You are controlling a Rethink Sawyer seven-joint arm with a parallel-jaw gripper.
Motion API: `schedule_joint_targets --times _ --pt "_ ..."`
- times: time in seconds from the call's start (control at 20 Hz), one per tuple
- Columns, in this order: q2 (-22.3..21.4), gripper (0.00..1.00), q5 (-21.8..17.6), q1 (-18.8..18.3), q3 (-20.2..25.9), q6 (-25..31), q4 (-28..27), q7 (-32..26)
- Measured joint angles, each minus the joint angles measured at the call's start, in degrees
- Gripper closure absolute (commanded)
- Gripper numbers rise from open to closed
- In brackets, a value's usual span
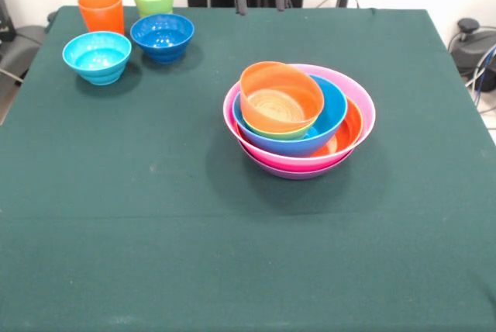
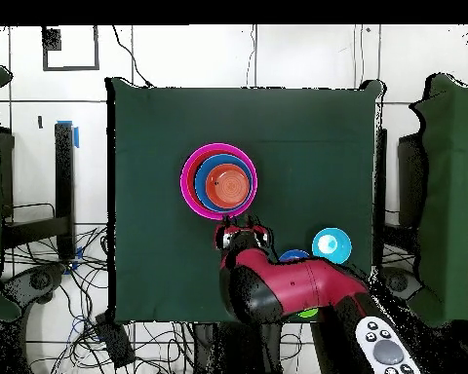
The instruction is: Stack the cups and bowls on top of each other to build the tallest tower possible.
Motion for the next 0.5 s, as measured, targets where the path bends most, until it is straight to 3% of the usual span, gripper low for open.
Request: schedule_joint_targets --times 0.5 --pt "-0.58 0.00 -0.14 -1.23 -0.91 -0.92 2.44 0.00"
